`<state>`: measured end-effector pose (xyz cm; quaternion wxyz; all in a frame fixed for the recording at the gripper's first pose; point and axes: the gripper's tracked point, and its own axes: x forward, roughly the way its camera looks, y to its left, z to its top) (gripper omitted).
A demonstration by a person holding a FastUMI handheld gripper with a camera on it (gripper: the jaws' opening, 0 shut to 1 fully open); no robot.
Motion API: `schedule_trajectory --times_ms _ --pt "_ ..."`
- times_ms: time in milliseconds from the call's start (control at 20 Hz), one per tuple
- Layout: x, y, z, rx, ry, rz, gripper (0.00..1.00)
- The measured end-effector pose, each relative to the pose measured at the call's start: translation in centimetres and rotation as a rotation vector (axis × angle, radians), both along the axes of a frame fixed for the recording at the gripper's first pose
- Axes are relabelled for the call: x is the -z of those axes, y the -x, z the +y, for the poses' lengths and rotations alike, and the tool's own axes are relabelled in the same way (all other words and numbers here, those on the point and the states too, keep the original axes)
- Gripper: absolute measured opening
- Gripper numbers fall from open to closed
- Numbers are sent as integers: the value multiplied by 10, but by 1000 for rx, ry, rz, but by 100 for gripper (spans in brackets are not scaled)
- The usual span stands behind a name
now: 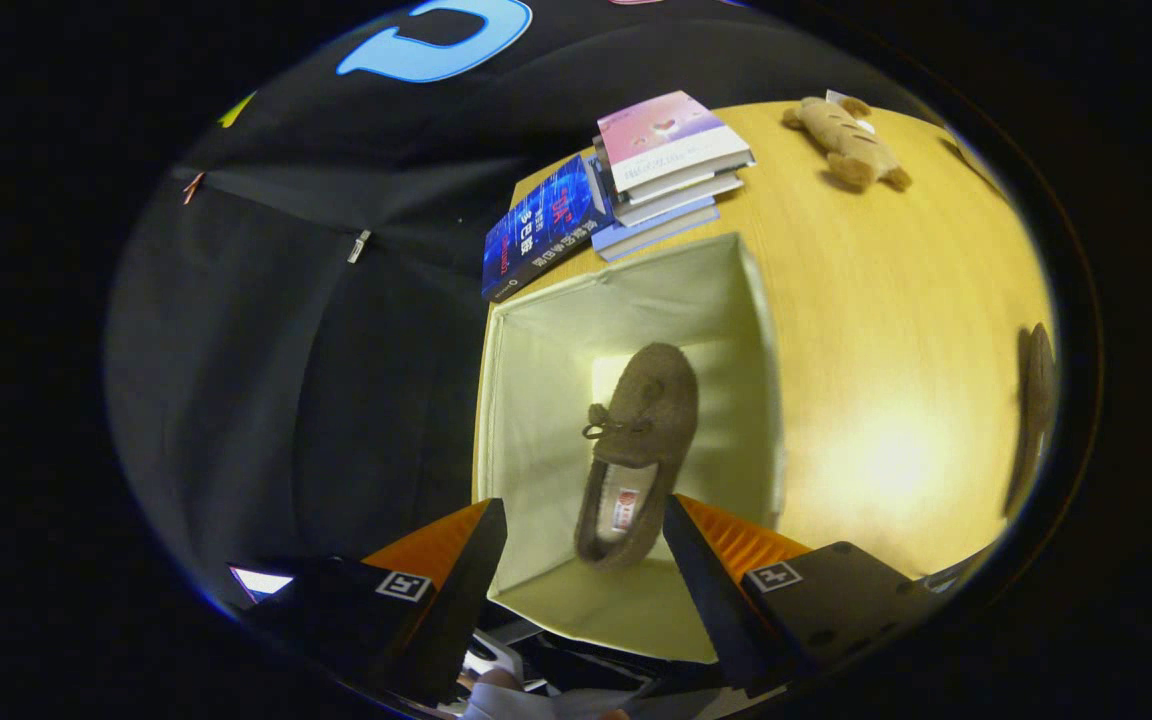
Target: Open the storage box then place both shoes into the box .Put the left shoe in first, then the right shoe, with the right side of both shoes facing outward in a uniform manner.
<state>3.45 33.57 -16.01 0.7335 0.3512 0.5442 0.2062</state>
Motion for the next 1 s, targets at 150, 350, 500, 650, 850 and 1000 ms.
schedule_trajectory --times_ms 150,350,500,650,850,1000 --pt "-1 1 -58 22 79 -92 98" --pt "0 16 -144 91 173 -142 98" --pt "14 32 -205 130 243 -137 98" --pt "38 49 -267 165 331 -122 98" --pt "86 72 -337 189 425 -70 98" --pt "128 90 -372 173 462 10 98"
